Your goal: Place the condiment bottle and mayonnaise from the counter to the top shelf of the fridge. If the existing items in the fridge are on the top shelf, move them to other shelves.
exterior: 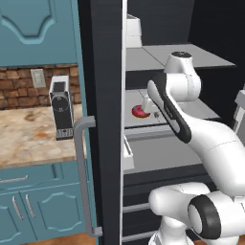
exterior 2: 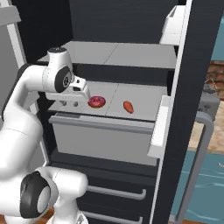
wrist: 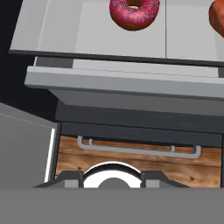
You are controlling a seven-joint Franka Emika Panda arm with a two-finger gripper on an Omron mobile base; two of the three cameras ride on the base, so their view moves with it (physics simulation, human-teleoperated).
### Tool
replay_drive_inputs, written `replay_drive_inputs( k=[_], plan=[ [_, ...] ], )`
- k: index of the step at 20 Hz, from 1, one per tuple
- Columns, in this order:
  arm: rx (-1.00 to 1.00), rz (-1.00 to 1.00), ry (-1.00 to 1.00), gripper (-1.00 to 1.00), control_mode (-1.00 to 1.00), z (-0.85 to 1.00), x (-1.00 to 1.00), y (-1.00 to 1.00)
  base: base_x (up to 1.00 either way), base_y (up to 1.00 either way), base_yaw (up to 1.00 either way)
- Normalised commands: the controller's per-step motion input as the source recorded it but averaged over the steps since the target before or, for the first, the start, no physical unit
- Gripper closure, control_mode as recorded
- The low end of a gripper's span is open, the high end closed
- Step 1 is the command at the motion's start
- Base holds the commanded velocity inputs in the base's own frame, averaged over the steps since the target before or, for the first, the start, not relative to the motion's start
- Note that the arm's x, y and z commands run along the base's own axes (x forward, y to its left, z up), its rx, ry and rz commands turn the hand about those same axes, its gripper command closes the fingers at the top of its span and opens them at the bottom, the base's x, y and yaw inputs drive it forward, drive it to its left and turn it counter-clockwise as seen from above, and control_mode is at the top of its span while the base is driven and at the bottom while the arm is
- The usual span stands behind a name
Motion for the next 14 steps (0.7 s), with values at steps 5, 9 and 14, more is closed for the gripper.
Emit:
replay_drive_inputs(
  k=[5,9,14],
  plan=[
    [0.00,0.00,0.01,-1.00,-1.00,0.00,-0.23,0.00,0.00,0.00,0.00],
    [0.00,0.00,-0.02,-1.00,-1.00,0.00,-0.57,0.00,0.00,0.00,0.00],
    [0.00,0.00,-0.09,-1.00,-1.00,0.00,-0.73,-0.02,0.00,0.00,0.00]
  ],
)
